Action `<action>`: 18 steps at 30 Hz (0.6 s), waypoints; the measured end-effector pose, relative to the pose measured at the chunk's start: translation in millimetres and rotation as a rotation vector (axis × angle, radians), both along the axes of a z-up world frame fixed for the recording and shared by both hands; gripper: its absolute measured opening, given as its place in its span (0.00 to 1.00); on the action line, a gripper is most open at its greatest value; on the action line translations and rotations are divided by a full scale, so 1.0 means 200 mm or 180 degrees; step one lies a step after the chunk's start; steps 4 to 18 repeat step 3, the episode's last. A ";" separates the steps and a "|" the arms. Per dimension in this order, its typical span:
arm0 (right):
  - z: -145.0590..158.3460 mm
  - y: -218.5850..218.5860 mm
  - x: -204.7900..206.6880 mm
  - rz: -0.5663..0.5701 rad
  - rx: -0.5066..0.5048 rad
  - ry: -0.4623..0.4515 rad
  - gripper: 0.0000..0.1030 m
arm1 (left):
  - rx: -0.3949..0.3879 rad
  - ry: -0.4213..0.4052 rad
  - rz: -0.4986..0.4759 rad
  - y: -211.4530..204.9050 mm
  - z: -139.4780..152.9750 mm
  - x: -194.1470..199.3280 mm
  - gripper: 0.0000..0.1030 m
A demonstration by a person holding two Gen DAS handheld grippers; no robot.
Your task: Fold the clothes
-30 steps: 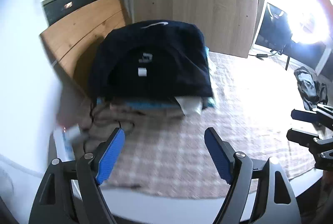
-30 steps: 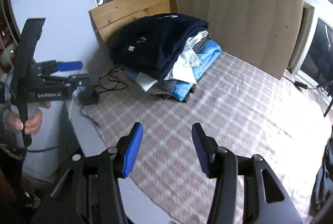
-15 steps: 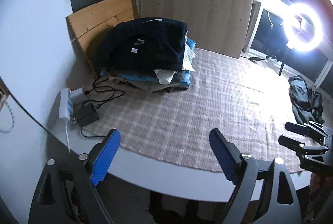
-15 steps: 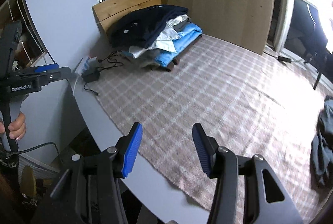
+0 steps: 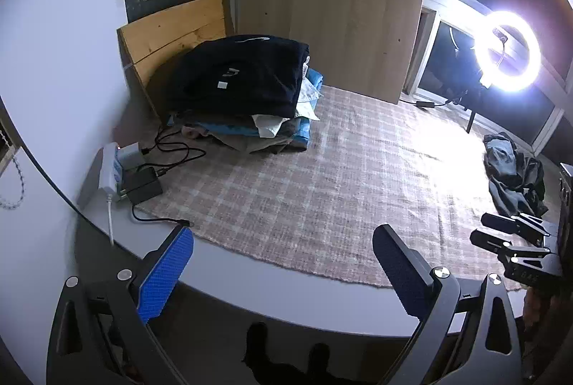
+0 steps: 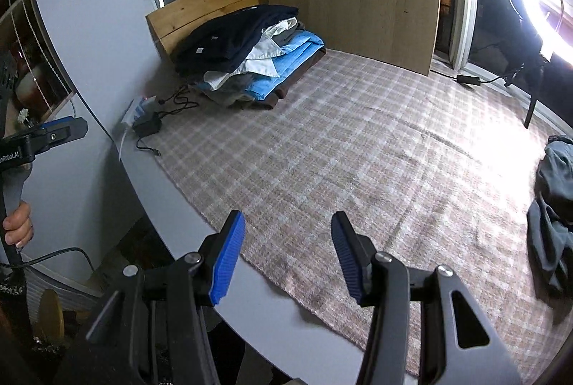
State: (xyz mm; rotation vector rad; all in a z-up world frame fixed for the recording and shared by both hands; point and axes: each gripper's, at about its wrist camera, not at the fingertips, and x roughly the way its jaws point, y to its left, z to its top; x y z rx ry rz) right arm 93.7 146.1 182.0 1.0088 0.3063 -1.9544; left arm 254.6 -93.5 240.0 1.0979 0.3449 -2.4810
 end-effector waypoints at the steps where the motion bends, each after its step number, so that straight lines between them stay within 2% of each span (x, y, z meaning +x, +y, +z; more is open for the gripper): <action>1: 0.00 0.00 0.00 0.0005 -0.0003 0.0001 0.48 | -0.0018 -0.0008 0.0022 0.00 0.00 0.00 0.98; 18: 0.00 0.00 0.00 0.0008 -0.0009 0.0008 0.48 | -0.0042 -0.0024 0.0044 0.00 0.00 0.01 0.98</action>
